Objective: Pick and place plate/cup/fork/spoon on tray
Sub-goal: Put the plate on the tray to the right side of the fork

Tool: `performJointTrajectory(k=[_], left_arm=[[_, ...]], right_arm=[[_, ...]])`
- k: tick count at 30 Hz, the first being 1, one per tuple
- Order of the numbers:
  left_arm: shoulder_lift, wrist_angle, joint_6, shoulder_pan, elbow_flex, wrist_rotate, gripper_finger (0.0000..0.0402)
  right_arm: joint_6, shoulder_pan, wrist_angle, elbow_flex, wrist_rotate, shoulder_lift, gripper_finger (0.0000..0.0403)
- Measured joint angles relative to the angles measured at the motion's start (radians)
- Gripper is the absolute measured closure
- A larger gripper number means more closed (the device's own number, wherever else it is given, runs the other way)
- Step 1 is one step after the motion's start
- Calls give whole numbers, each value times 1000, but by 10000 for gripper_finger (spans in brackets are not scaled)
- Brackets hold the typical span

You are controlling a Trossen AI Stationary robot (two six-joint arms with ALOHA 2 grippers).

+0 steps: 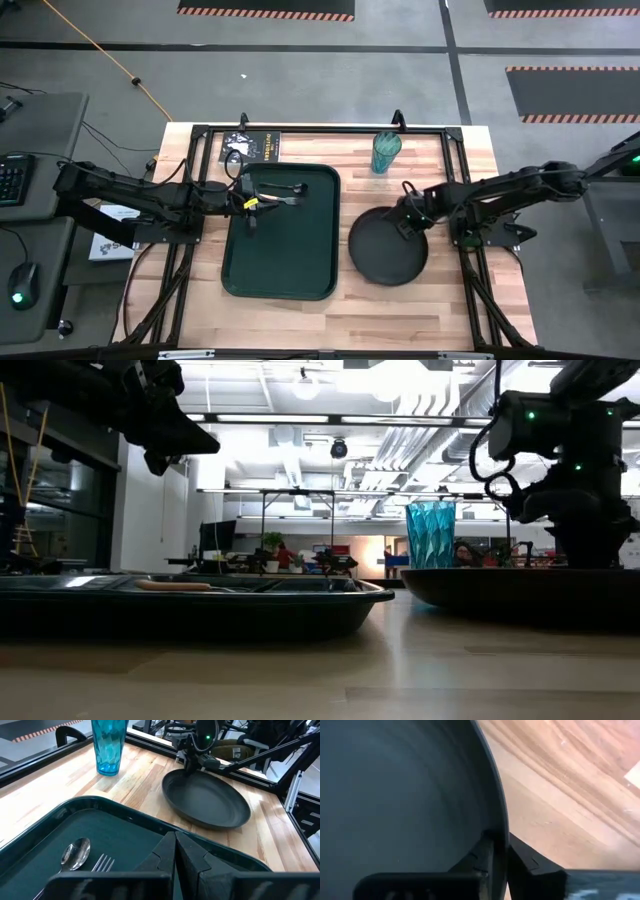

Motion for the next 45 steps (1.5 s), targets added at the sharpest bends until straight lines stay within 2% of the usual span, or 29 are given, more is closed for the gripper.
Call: performJointTrajectory(k=[10, 18, 23, 28, 34, 39, 45], left_arm=[[0, 0, -1, 0, 0, 23, 402], [0, 2, -1, 0, 0, 23, 401], [0, 6, -1, 0, 0, 23, 401], [0, 34, -1, 0, 0, 24, 401], [0, 78, 28, -1, 0, 54, 402], [-1, 148, 81, -23, 0, 57, 401], [-31, 245, 192, -95, 1, 54, 402]], right_arm=[[-154, 14, -201, 228, -66, -4, 401], [-253, 95, -160, 421, -85, -5, 402], [-276, 150, 3, 456, -28, -6, 402], [-239, 169, 275, 380, 68, 15, 402], [-58, 152, 492, 301, 182, 144, 403], [-24, 129, 647, 325, 165, 307, 403], [-36, 77, 673, 423, 120, 470, 403]])
